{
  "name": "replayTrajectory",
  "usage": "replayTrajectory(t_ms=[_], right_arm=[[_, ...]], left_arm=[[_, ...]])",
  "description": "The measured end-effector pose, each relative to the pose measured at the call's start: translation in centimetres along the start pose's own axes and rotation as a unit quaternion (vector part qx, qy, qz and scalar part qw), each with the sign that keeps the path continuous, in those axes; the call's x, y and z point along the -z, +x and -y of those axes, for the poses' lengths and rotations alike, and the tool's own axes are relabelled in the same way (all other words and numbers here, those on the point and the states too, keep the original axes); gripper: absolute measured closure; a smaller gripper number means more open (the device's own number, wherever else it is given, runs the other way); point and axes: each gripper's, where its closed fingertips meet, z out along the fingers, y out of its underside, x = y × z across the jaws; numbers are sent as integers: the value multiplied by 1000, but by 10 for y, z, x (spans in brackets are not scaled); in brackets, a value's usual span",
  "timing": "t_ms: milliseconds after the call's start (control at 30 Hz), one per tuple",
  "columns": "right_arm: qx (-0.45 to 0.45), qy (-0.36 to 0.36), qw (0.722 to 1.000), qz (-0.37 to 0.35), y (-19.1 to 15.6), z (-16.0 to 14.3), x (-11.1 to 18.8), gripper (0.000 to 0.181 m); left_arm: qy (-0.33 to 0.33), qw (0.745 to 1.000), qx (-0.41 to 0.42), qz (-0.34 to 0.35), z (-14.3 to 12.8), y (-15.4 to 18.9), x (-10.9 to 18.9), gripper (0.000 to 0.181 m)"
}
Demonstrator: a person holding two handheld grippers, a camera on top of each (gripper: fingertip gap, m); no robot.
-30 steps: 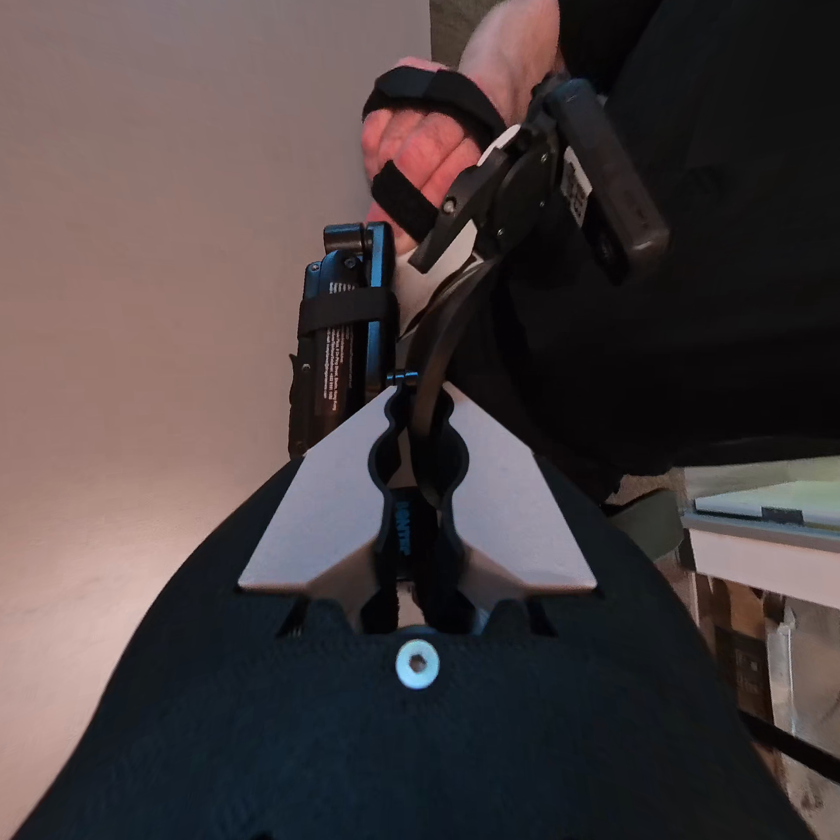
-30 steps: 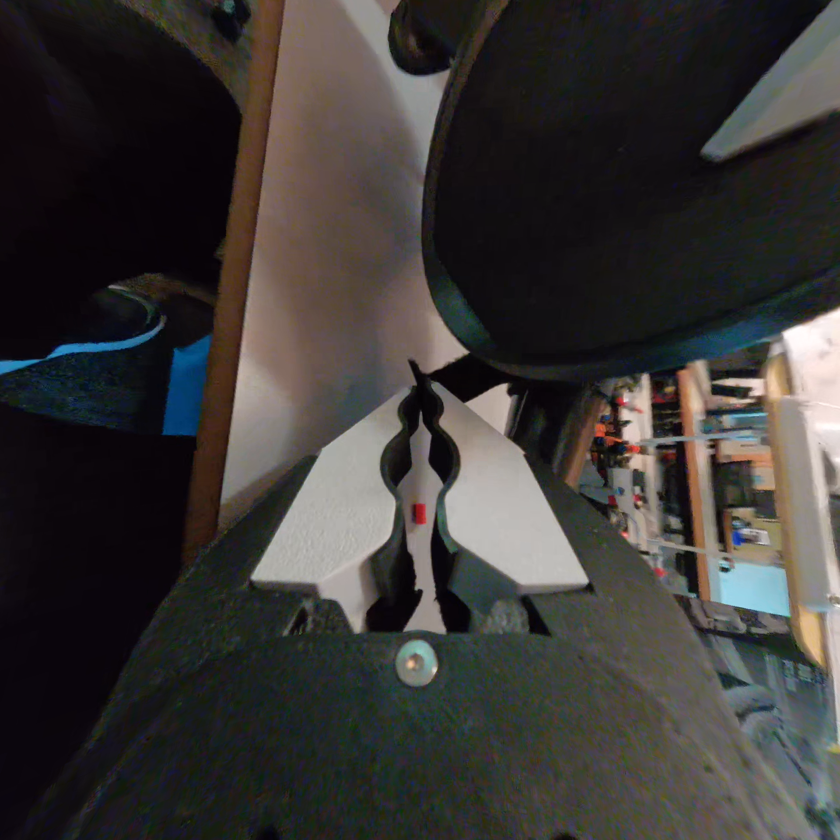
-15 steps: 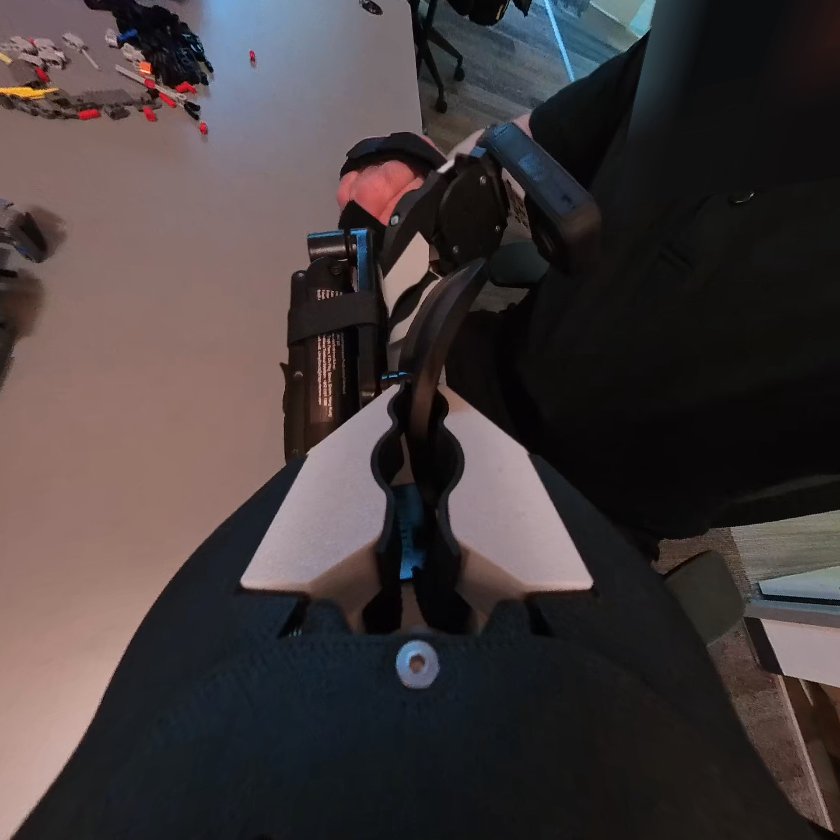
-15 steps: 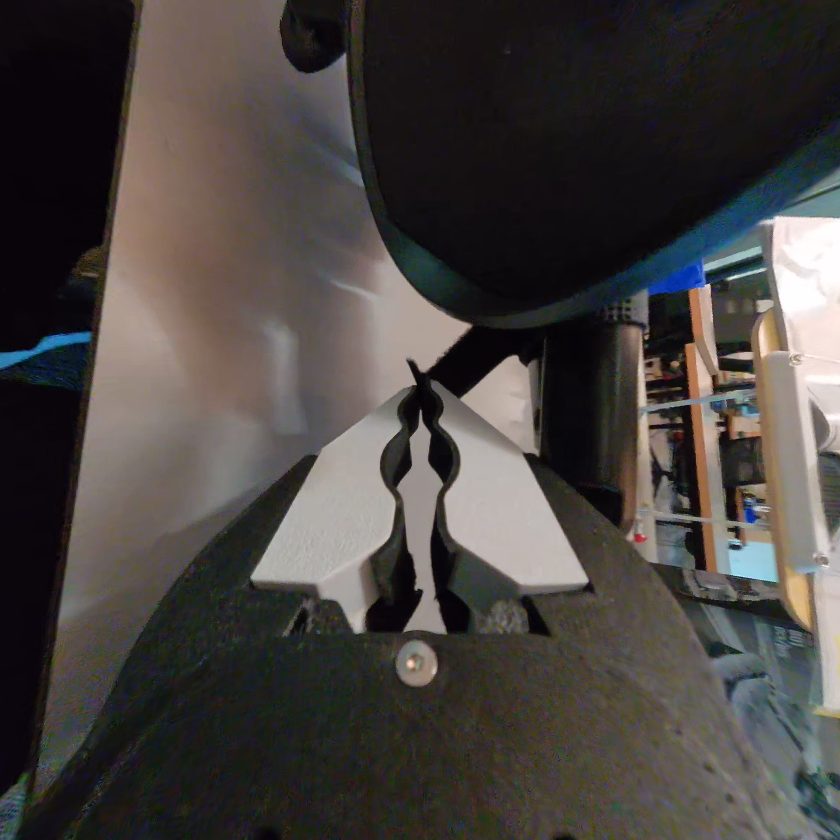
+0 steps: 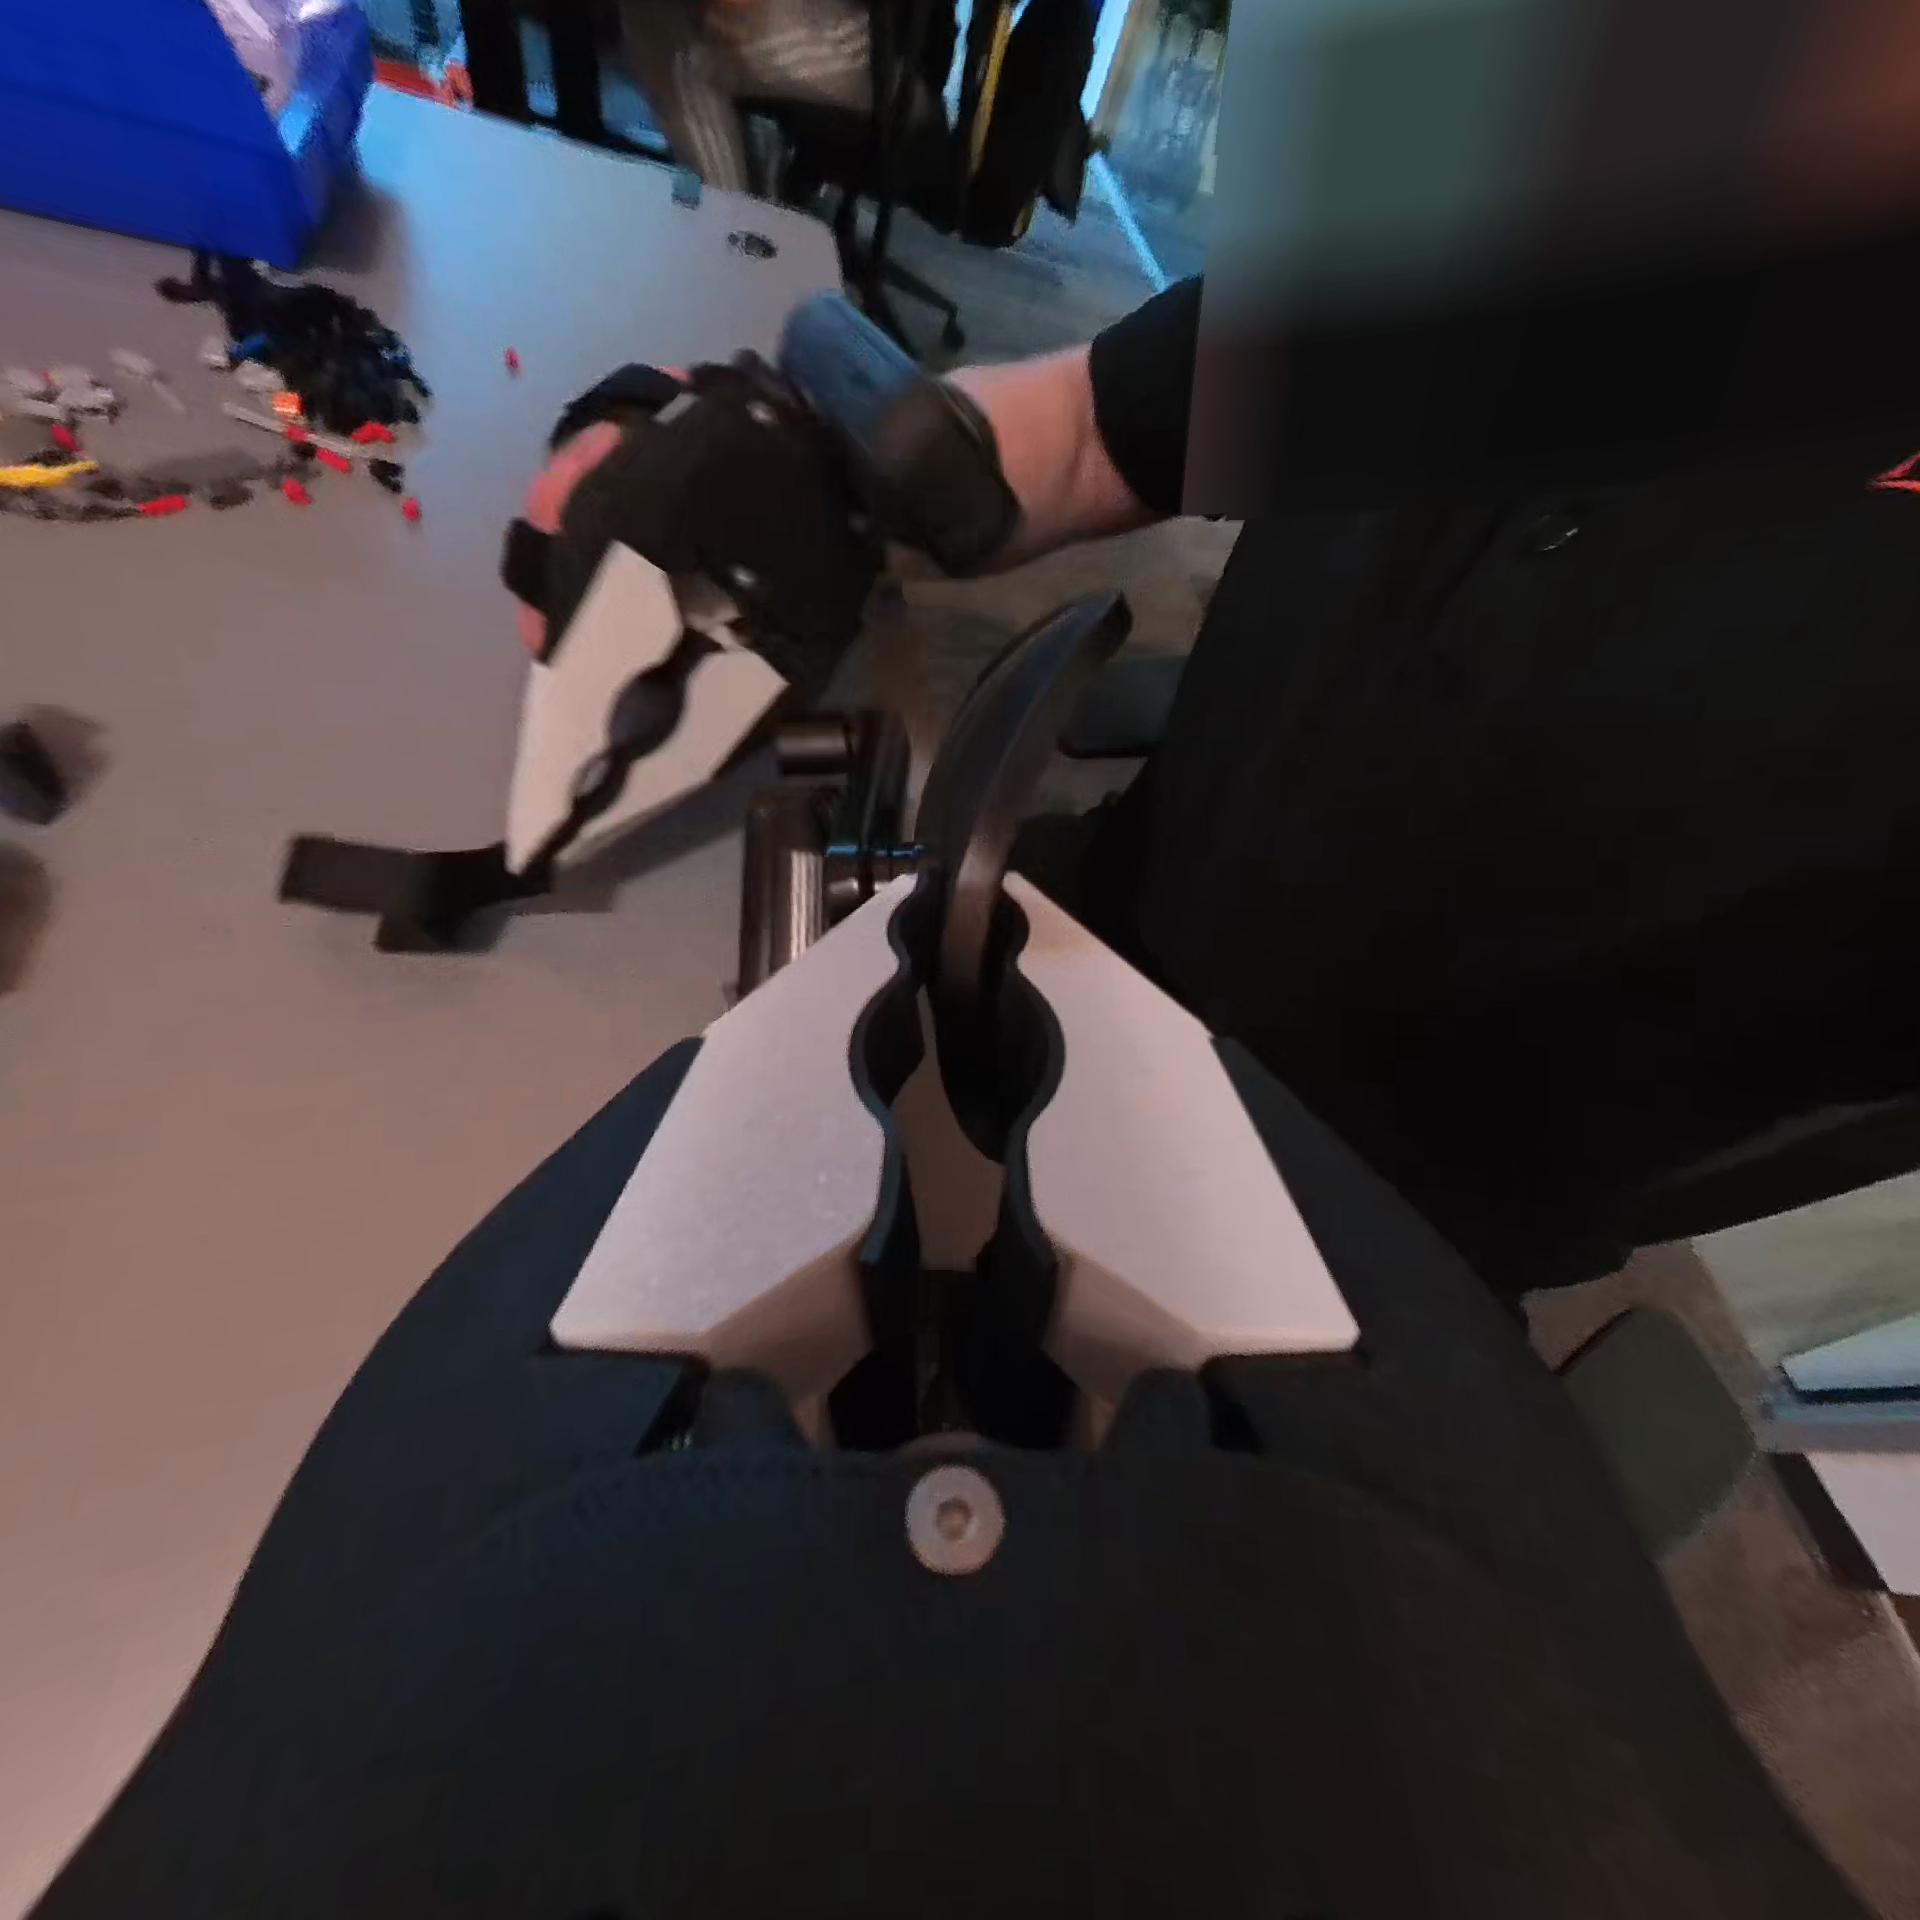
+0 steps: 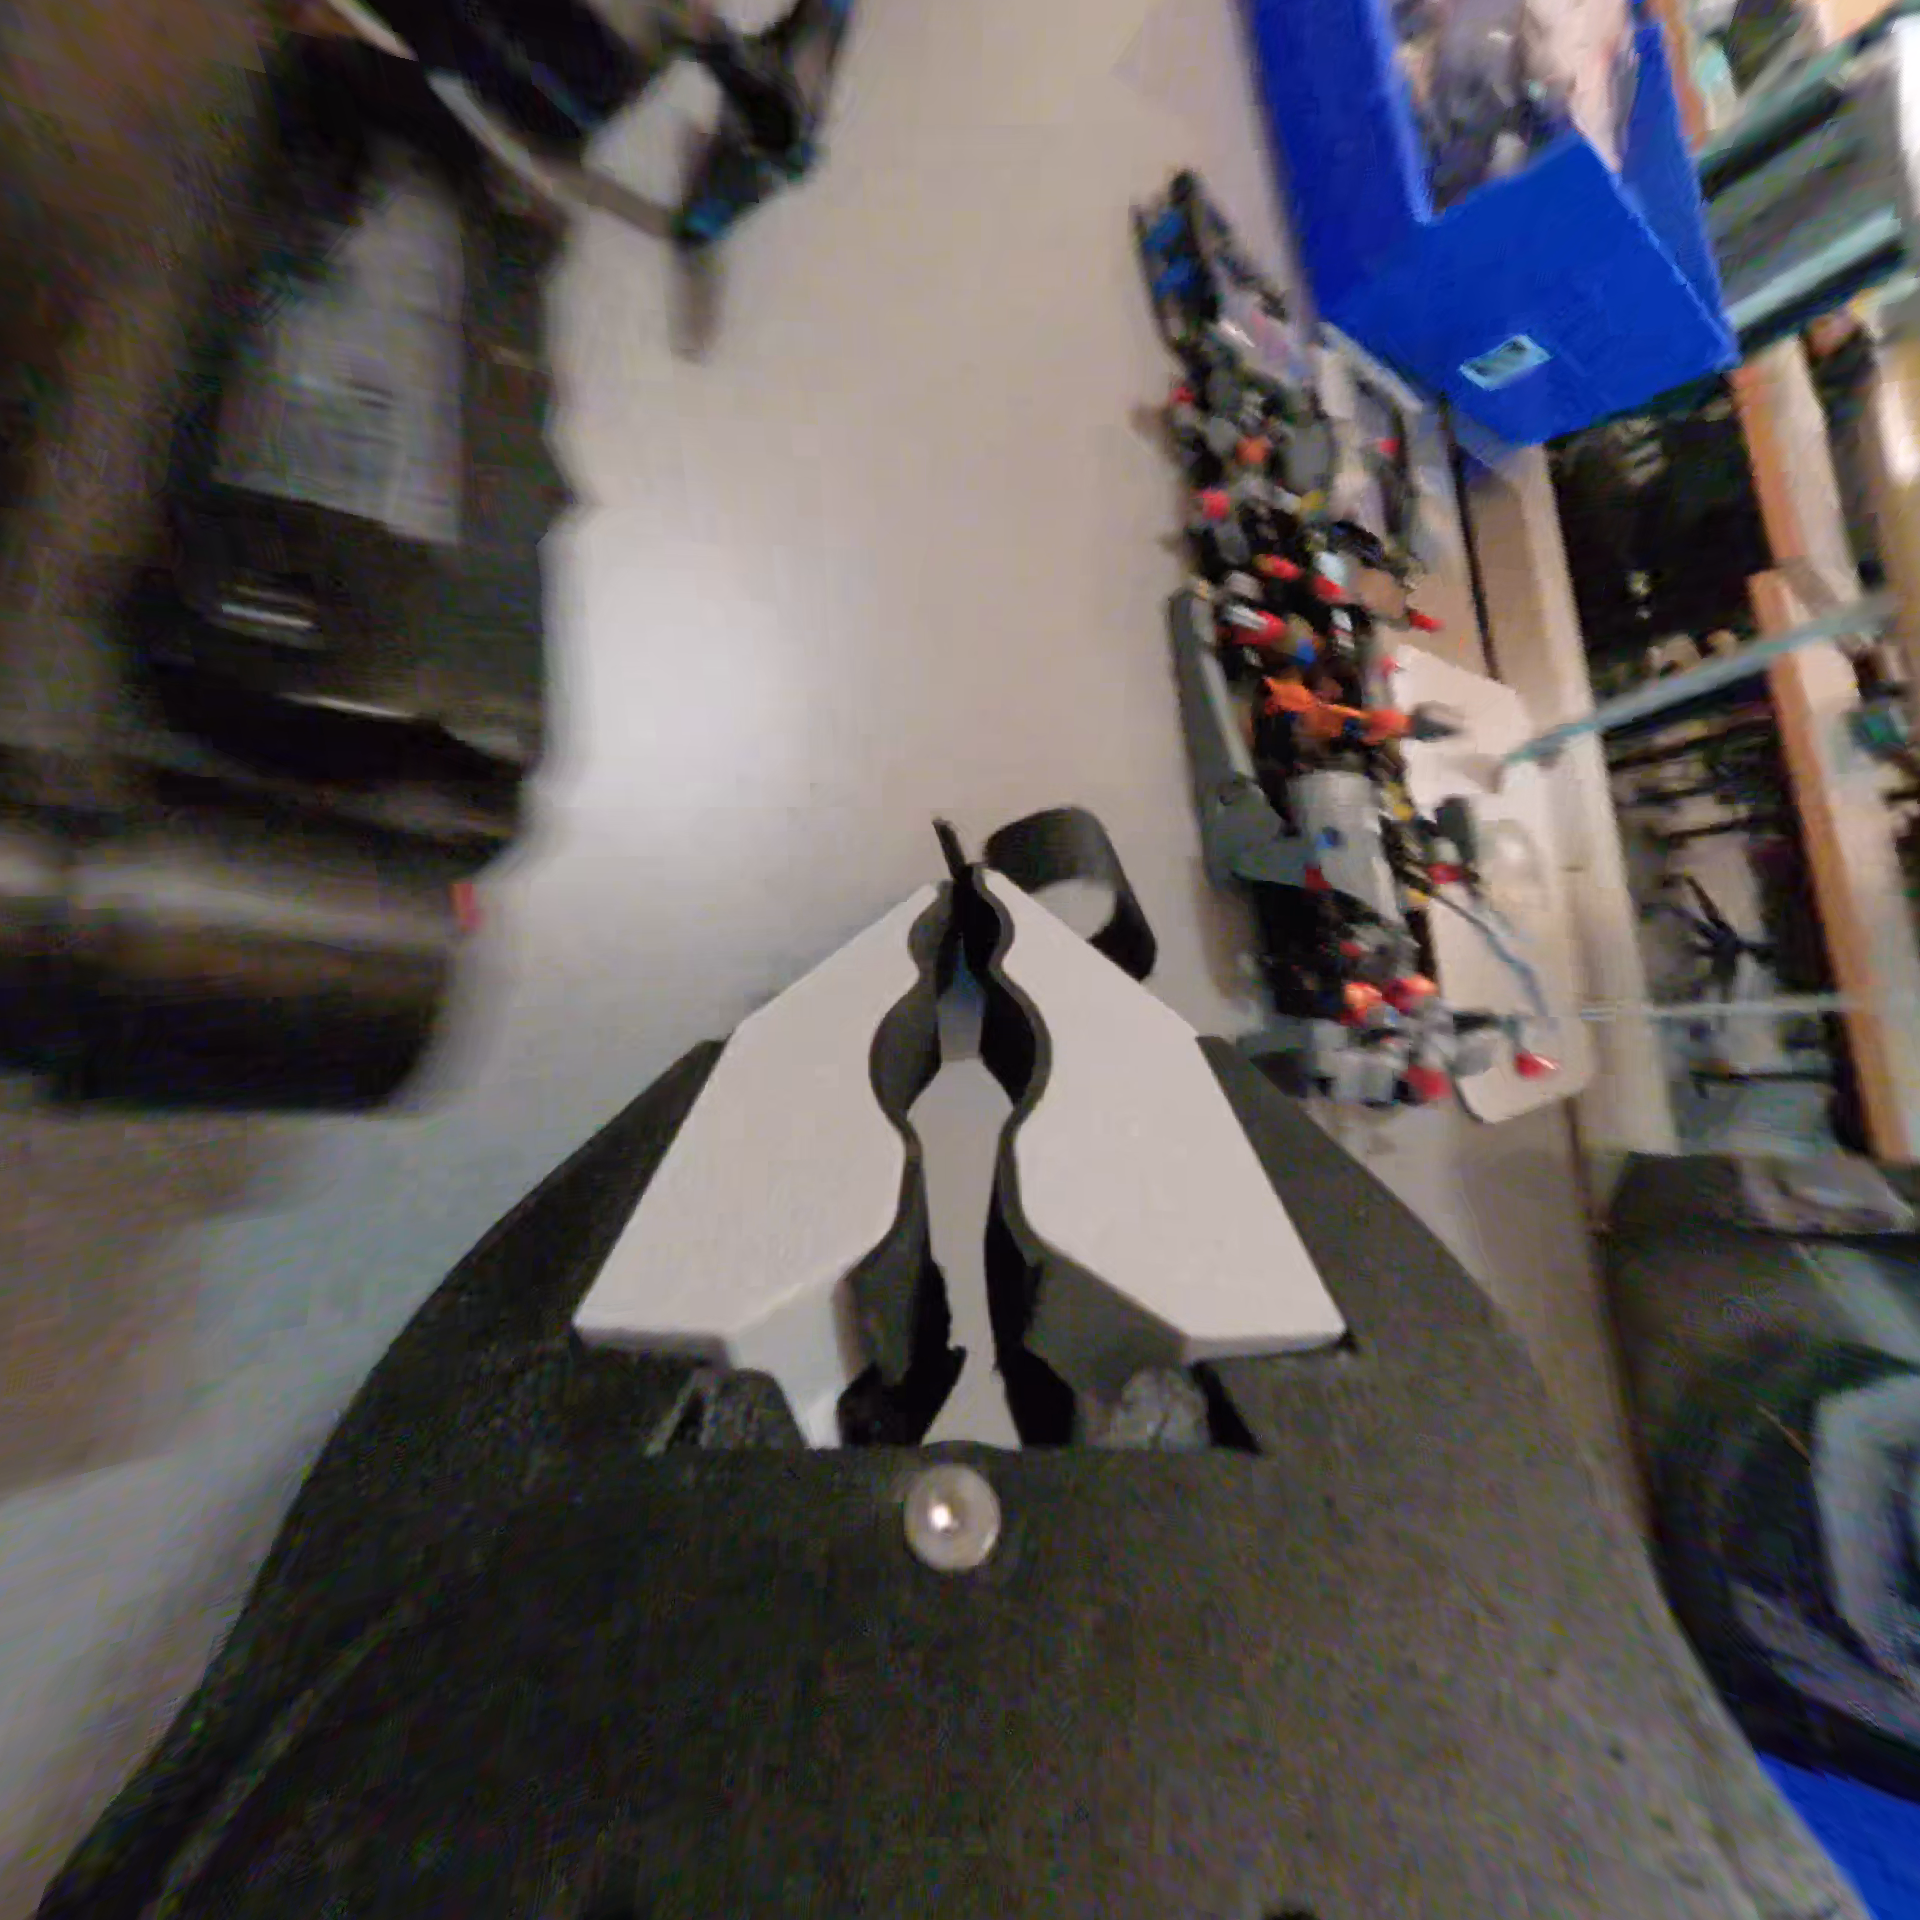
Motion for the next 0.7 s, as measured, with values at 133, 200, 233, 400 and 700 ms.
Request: replayTrajectory(t_ms=[133, 200, 233, 400, 700], right_arm=[[-54, 27, 998, -16, 40, 0, 12, 181], [-52, 41, 998, -21, 49, 11, 22, 181], [-62, 54, 997, -5, 46, 17, 26, 181], [-147, 64, 983, 94, 24, -1, 27, 181], [-210, 35, 965, 151, -5, -39, 29, 168]], left_arm=[[-8, 1000, -19, 7, -3, -4, -9, 174], [-14, 1000, -22, 17, -5, -8, -9, 174], [-17, 999, -23, 15, -6, -8, -8, 174], [-38, 999, -14, 22, -13, -14, -11, 174], [-56, 997, -14, 45, -17, -27, -12, 174]])
